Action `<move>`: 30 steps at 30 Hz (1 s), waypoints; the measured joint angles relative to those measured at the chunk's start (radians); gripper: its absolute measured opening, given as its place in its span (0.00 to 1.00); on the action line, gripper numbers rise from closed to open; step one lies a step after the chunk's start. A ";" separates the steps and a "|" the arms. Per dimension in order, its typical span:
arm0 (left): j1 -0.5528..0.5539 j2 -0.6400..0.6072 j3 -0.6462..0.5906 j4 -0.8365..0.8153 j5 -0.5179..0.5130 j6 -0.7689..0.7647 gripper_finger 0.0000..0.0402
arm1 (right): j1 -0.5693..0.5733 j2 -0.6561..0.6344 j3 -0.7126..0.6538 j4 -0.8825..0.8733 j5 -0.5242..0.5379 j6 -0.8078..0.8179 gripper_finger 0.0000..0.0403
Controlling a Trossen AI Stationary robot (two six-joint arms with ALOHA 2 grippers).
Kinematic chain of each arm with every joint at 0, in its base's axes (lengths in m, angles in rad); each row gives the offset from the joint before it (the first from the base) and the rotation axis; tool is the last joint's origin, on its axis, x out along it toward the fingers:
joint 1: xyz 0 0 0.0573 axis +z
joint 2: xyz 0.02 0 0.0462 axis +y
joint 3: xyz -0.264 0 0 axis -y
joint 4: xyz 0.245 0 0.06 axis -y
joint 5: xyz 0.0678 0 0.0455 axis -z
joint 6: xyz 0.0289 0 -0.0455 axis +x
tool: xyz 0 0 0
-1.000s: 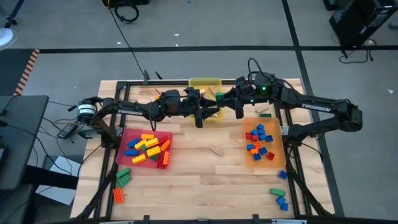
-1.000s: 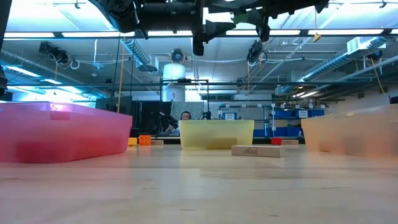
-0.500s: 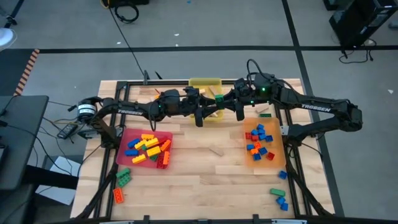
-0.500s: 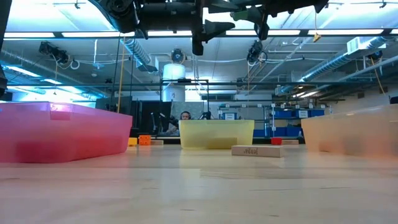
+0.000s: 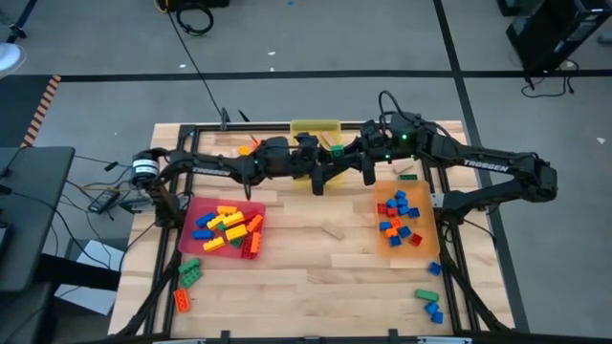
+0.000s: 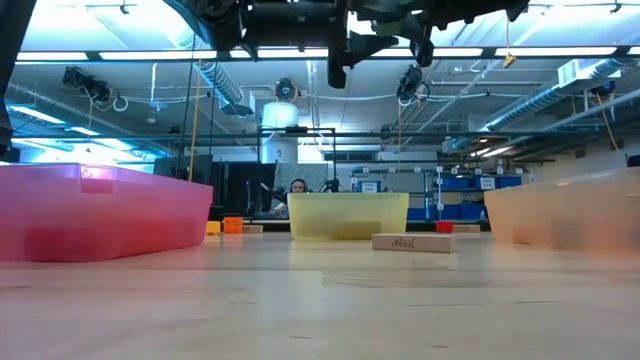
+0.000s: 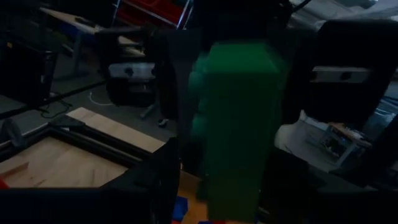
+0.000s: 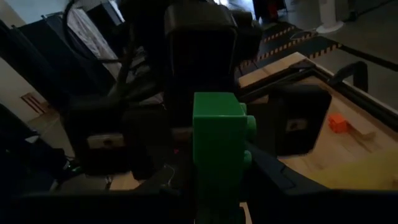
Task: Sort blocks by size
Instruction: Put the 3 stud green game piece into the pink bin
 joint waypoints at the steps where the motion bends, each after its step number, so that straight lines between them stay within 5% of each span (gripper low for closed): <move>1: 0.000 0.003 0.004 -0.005 0.004 0.005 0.50 | 0.000 0.000 0.000 -0.004 0.000 0.001 0.26; 10: 0.000 0.005 0.004 -0.007 0.019 0.027 0.48 | 0.000 0.000 0.000 -0.020 0.000 0.000 0.27; 20: 0.000 0.005 0.004 0.003 0.033 0.019 0.24 | 0.000 -0.002 0.000 -0.014 -0.010 -0.011 0.27; 30: 0.001 0.005 0.004 -0.009 0.039 0.063 0.27 | 0.000 -0.001 0.001 -0.022 -0.009 -0.019 0.34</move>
